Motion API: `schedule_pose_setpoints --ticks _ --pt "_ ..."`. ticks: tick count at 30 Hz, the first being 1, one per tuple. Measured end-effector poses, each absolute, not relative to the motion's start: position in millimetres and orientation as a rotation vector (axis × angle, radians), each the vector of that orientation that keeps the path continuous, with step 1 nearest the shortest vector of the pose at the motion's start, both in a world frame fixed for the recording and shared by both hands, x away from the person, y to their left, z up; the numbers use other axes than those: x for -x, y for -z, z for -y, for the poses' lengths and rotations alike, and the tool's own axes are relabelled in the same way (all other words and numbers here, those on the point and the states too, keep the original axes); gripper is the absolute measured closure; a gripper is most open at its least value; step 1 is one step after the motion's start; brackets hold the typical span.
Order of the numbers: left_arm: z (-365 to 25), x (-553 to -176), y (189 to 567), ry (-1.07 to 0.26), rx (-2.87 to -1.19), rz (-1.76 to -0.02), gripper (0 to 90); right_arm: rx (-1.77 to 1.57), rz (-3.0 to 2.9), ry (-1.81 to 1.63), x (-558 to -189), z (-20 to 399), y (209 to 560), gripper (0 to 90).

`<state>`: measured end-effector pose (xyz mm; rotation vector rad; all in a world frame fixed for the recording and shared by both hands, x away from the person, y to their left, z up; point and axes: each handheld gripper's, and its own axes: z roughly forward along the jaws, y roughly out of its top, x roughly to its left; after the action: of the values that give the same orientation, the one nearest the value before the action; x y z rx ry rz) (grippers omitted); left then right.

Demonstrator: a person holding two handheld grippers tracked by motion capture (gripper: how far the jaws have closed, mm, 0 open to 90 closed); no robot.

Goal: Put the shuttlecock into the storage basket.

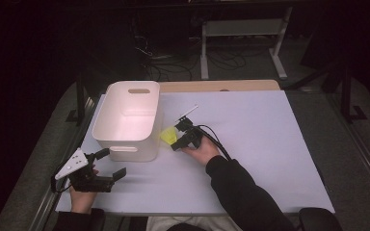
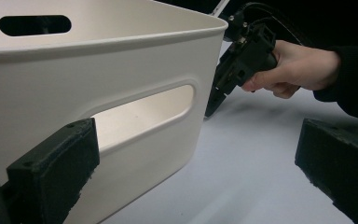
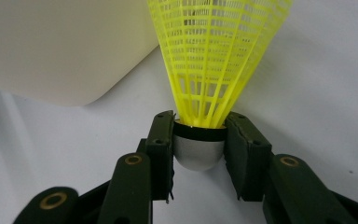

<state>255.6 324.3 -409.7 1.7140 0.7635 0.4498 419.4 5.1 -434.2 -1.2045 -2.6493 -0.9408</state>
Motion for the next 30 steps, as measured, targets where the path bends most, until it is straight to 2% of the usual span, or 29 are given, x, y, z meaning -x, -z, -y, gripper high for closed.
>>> schedule_pose_setpoints --ticks 30 --pt "-324 -256 410 -0.449 -1.717 -0.766 0.0 1.230 2.666 1.025 -420 19 404 63.1"
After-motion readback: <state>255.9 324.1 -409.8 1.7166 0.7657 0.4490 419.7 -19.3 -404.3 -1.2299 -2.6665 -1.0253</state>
